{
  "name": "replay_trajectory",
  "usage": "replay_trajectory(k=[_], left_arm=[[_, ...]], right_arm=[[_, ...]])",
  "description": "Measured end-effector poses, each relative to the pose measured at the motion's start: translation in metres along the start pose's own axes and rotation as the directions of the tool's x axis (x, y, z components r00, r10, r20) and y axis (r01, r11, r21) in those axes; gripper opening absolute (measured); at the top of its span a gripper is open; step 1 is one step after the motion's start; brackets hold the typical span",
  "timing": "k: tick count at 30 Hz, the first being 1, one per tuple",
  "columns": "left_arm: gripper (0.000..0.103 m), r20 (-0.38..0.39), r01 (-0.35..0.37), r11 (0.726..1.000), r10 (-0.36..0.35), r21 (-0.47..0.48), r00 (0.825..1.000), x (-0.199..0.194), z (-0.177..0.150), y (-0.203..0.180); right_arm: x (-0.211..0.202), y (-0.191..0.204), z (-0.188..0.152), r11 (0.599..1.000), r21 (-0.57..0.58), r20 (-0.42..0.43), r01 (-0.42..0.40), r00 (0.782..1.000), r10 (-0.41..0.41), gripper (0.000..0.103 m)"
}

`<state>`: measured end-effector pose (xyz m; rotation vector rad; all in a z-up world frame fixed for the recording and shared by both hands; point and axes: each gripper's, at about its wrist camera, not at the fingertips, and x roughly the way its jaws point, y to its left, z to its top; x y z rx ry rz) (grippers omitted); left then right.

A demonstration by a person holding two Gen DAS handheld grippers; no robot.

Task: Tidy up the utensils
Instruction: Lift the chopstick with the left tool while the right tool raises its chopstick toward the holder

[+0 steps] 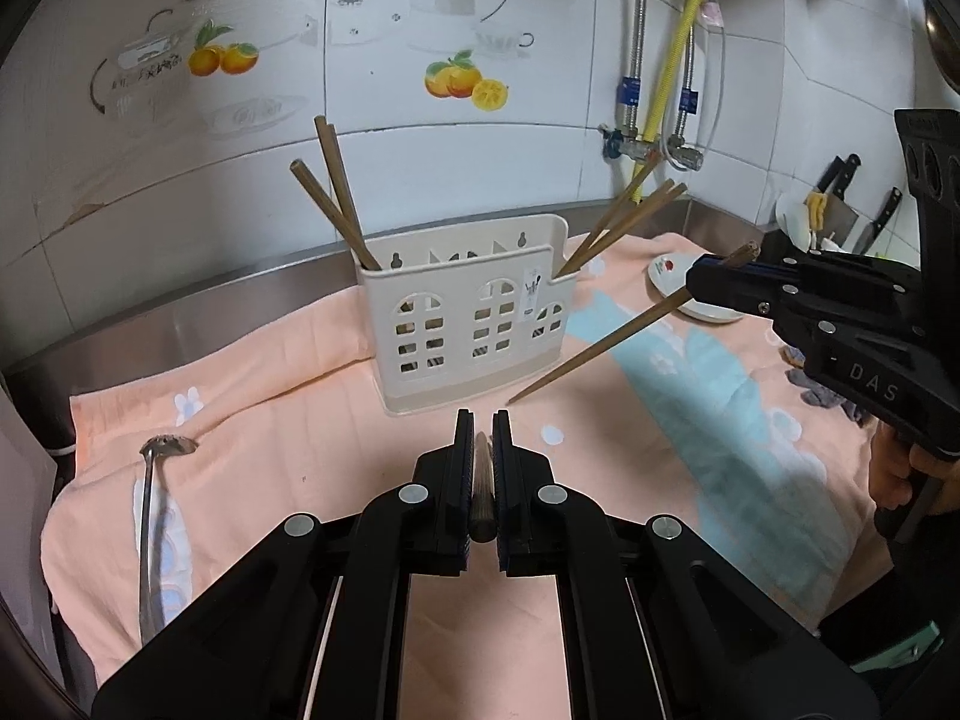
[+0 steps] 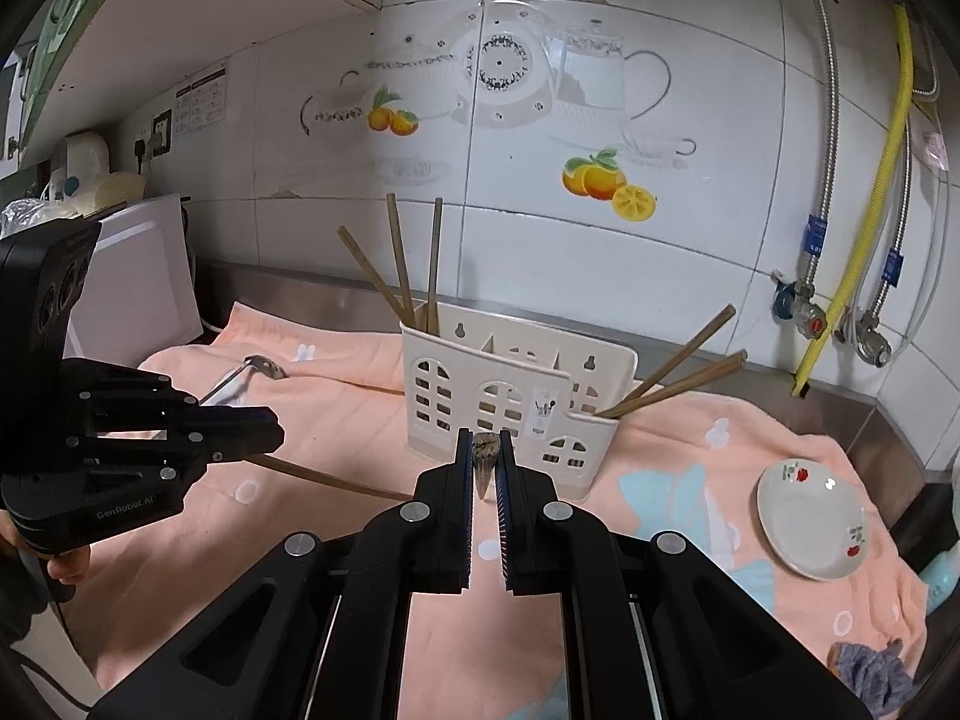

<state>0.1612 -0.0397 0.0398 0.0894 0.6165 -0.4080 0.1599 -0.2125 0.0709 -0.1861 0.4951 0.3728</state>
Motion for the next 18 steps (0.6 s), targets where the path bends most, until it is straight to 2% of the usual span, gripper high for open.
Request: replay_trajectory(k=[10,18], left_arm=[[0.005,0.052,-0.008,0.998,0.005,0.064,0.999,-0.013,0.039,-0.005],[0.005,0.082,0.009,0.997,-0.015,0.079,0.997,-0.017,0.076,-0.004]], right_arm=[[-0.016,-0.007,0.03,0.999,-0.022,0.078,0.032,0.996,-0.03,0.007],[-0.032,-0.017,0.058,0.999,-0.023,0.149,0.039,0.988,-0.036,0.007]])
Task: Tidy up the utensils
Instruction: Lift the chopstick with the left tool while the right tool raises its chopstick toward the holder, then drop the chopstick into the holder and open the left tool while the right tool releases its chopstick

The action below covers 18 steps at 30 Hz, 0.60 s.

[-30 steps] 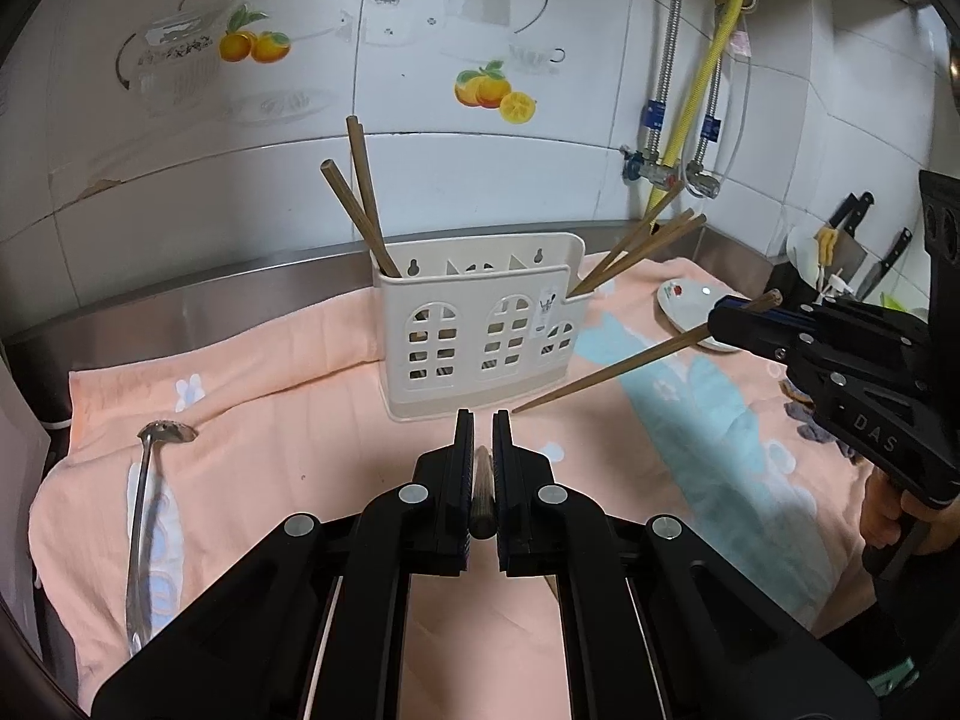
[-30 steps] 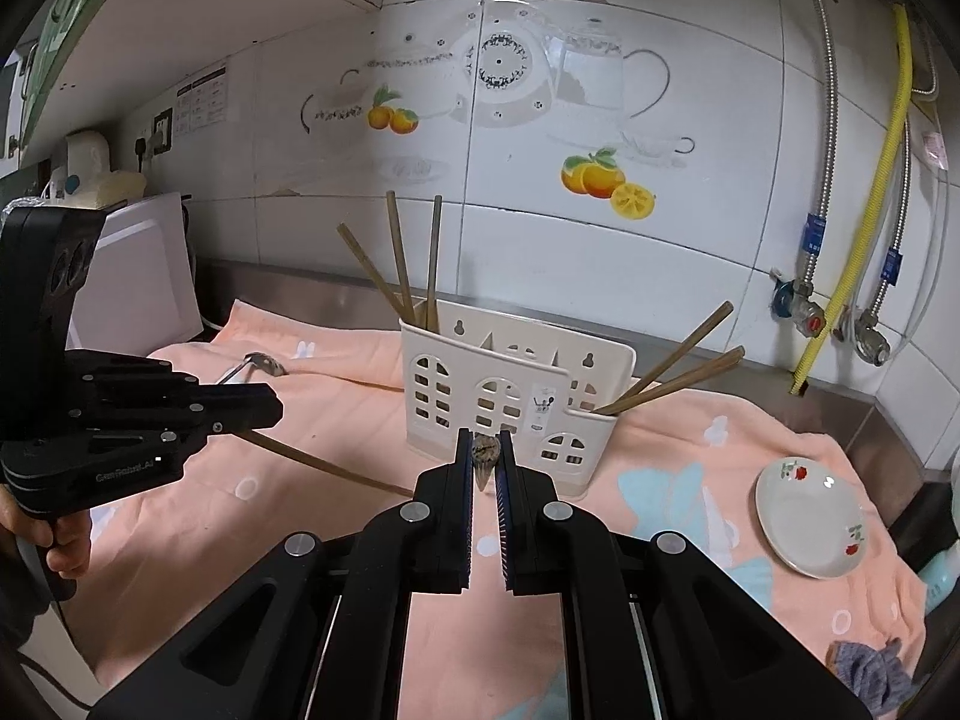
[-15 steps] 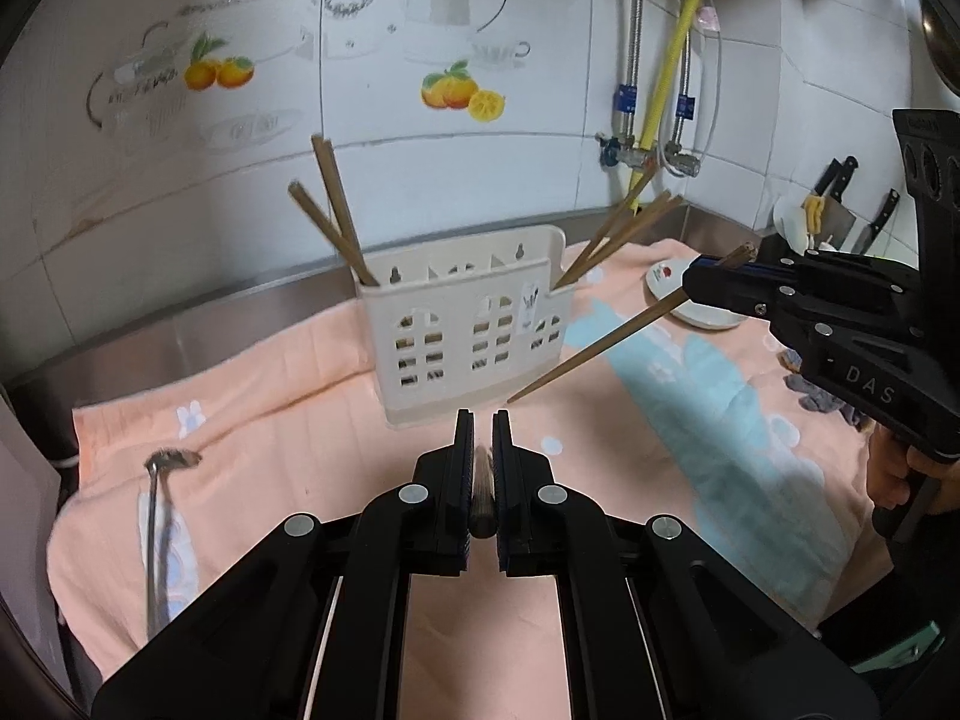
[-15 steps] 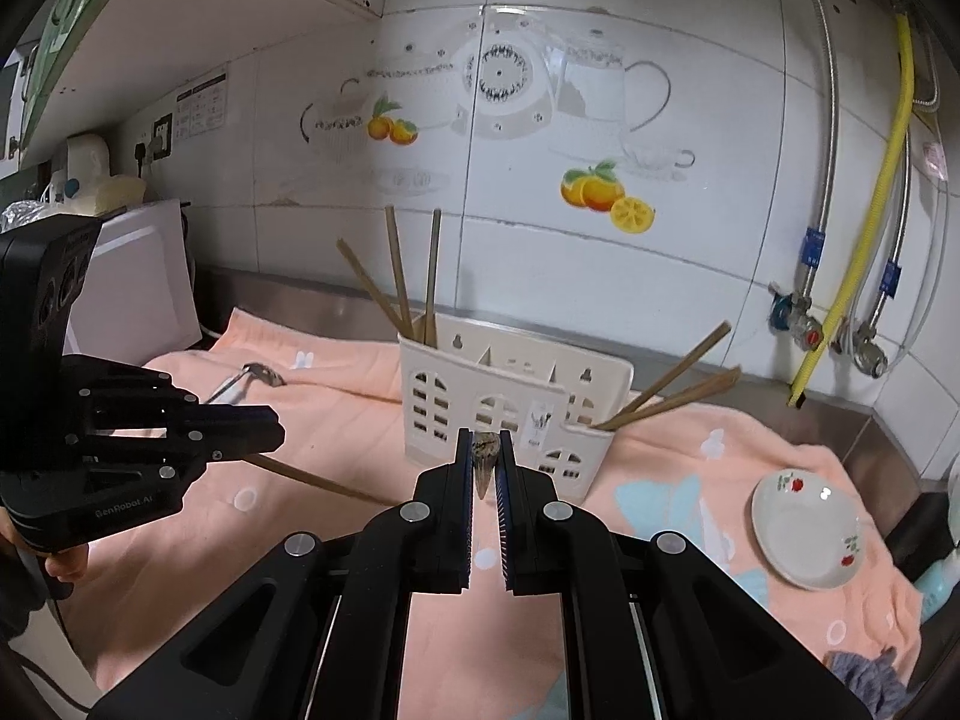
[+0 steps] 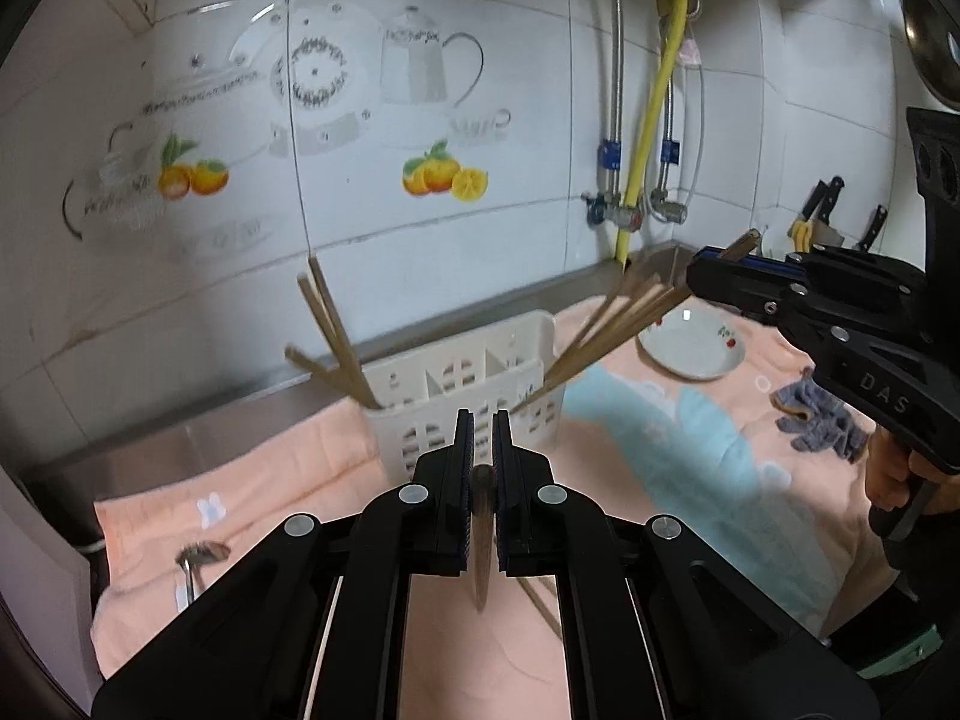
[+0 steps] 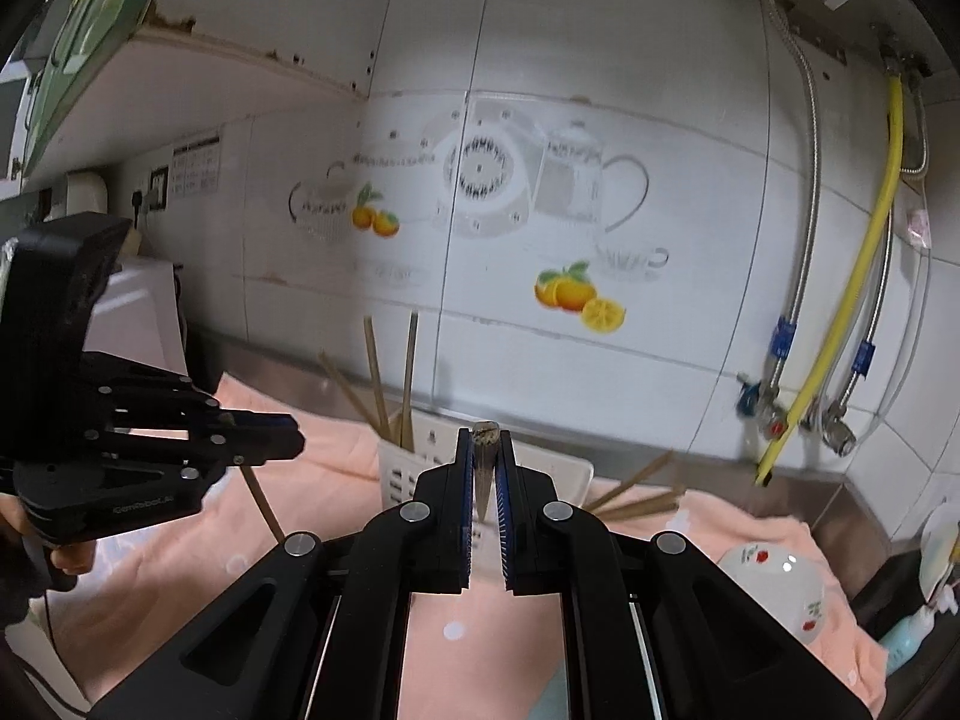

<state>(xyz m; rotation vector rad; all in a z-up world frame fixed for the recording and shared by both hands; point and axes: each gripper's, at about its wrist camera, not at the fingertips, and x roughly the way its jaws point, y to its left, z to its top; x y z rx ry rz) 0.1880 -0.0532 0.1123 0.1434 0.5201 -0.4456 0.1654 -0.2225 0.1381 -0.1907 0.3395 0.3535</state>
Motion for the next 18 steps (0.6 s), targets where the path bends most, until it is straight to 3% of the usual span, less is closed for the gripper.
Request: replay_trajectory(k=[8,18], left_arm=[[0.005,0.107,0.0,1.0,-0.001,0.01,0.994,-0.019,0.061,0.007],[0.005,0.23,-0.035,0.999,0.037,-0.012,0.973,-0.026,0.125,0.022]], right_arm=[[-0.01,-0.017,0.028,0.999,0.0,0.063,0.046,0.997,-0.046,0.007],[0.021,-0.039,0.034,0.997,0.026,0.018,0.073,0.997,-0.073,0.007]])
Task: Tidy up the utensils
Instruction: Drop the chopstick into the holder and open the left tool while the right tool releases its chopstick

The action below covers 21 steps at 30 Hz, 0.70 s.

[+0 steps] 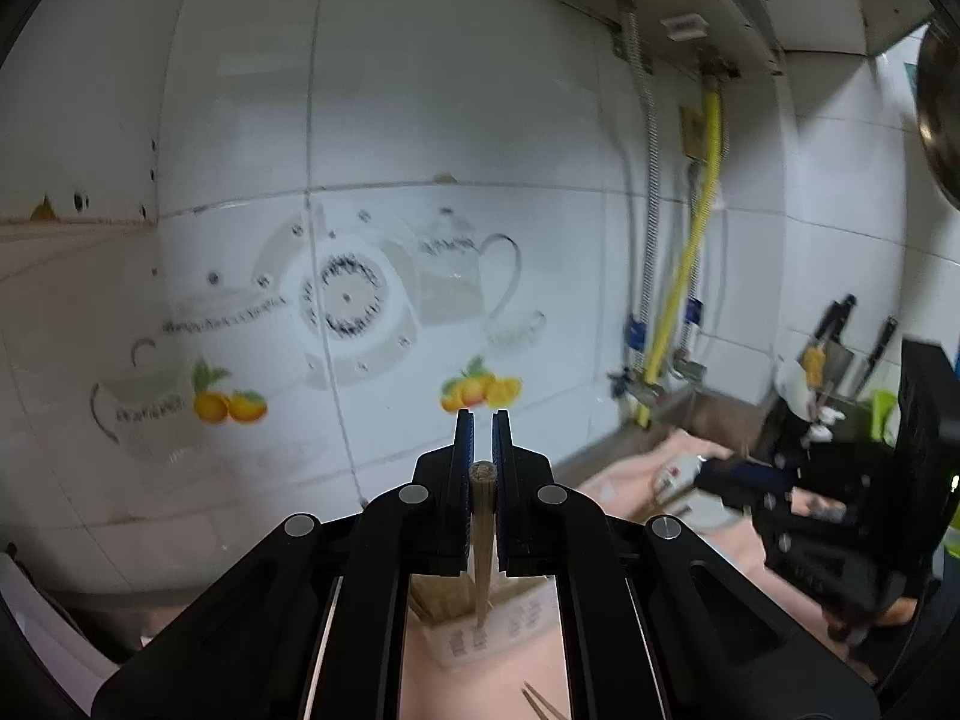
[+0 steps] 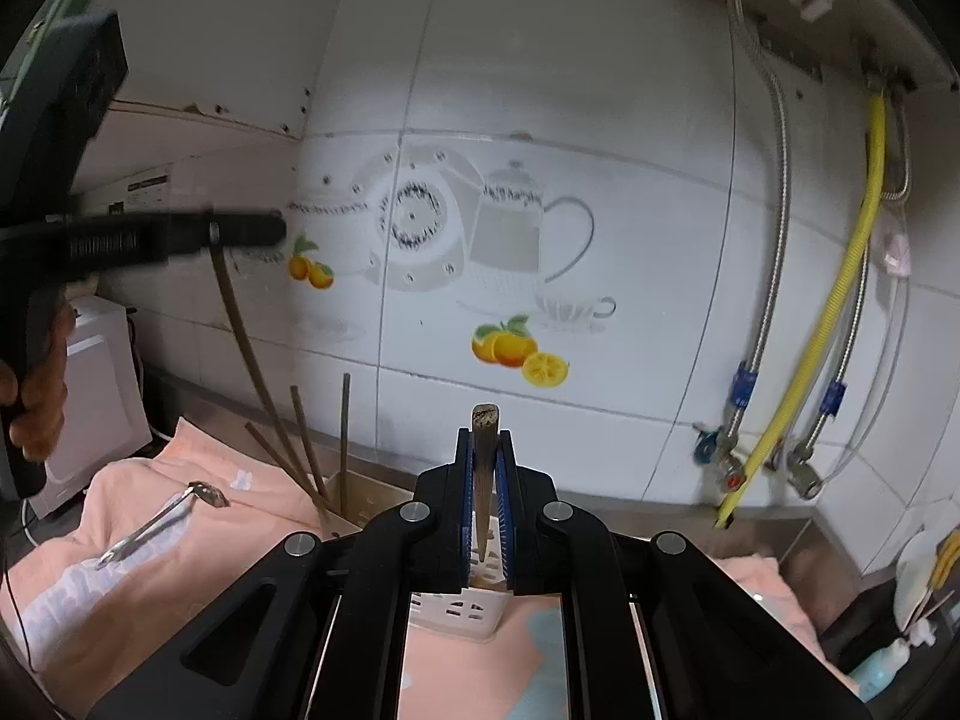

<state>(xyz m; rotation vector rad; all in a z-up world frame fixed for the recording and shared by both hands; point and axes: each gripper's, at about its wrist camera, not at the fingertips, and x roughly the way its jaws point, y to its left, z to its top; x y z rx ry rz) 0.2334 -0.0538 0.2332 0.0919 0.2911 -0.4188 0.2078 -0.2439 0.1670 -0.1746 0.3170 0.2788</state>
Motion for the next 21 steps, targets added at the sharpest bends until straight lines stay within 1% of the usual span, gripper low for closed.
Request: replay_trajectory(k=[2,4,9,15,17,21], left_arm=[[0.005,0.007,-0.002,1.0,0.002,-0.022,1.0,0.007,0.001,0.006],[0.005,0.01,-0.031,0.999,0.031,-0.022,0.999,0.016,0.0,0.01],[0.005,-0.006,-0.056,0.997,0.056,-0.049,0.998,0.039,-0.01,0.022],[0.005,-0.081,-0.063,0.994,0.056,-0.089,0.995,0.064,-0.03,0.037],[0.005,-0.104,-0.053,0.994,0.042,-0.1,0.994,0.07,-0.036,0.04],[0.007,-0.123,-0.061,0.993,0.048,-0.104,0.991,0.073,-0.045,0.042]], right_arm=[[0.01,-0.003,-0.003,1.0,0.005,-0.019,0.002,1.0,-0.002,0.007],[0.021,-0.003,-0.008,1.0,0.007,-0.046,-0.001,0.999,0.001,0.007],[0.038,-0.004,-0.02,1.0,0.01,-0.091,-0.004,0.996,0.005,0.007],[0.053,-0.003,-0.028,1.0,0.019,-0.131,-0.011,0.991,0.014,0.007],[0.057,-0.003,-0.031,1.0,0.025,-0.142,-0.014,0.99,0.018,0.007],[0.061,-0.005,-0.034,0.999,0.036,-0.148,-0.007,0.989,0.012,0.009]])
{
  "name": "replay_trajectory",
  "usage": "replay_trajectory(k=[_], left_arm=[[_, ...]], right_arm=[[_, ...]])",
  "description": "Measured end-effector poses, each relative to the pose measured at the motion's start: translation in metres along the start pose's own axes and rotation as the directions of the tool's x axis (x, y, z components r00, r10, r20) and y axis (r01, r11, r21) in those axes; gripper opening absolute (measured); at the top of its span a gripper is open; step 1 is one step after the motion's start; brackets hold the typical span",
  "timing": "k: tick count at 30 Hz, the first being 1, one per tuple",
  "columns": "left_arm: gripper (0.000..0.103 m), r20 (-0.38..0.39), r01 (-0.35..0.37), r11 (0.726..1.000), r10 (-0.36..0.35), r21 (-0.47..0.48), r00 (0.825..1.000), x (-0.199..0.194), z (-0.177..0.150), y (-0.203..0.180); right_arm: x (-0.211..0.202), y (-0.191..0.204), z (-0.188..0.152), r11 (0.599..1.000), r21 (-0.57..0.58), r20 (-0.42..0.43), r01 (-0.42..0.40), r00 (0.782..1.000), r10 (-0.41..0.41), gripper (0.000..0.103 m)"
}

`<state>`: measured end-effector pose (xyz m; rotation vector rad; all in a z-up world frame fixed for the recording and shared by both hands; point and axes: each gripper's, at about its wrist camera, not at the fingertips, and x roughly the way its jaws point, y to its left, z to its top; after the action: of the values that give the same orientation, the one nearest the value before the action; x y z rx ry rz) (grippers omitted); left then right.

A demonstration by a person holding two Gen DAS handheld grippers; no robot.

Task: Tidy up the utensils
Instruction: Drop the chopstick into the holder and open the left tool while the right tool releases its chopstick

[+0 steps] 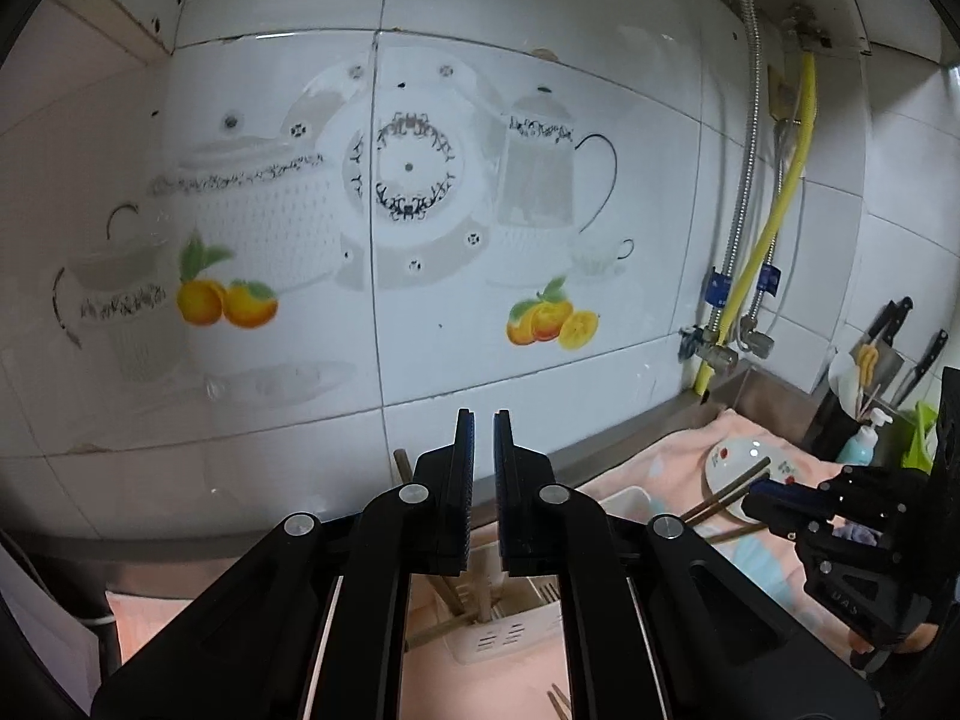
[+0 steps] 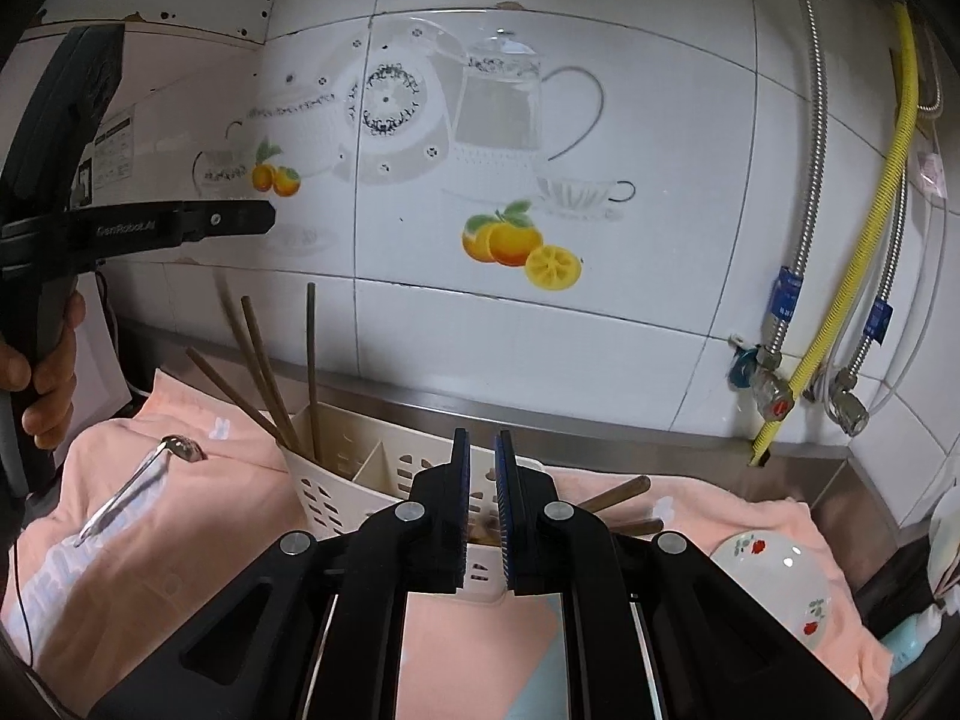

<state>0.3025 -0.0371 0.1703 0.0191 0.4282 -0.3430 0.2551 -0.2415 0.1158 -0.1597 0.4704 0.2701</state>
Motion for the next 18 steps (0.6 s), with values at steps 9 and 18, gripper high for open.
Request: replay_trajectory(k=[9,18], left_arm=[[0.037,0.01,-0.011,1.0,0.011,0.016,1.0,-0.024,-0.012,-0.007],[0.071,0.0,-0.032,0.999,0.032,-0.011,0.999,-0.062,-0.055,-0.01]], right_arm=[[-0.029,0.004,-0.007,1.0,0.002,0.036,-0.015,0.999,0.015,0.027],[-0.055,0.028,-0.05,0.997,0.006,0.0,-0.083,0.997,0.083,0.041]])
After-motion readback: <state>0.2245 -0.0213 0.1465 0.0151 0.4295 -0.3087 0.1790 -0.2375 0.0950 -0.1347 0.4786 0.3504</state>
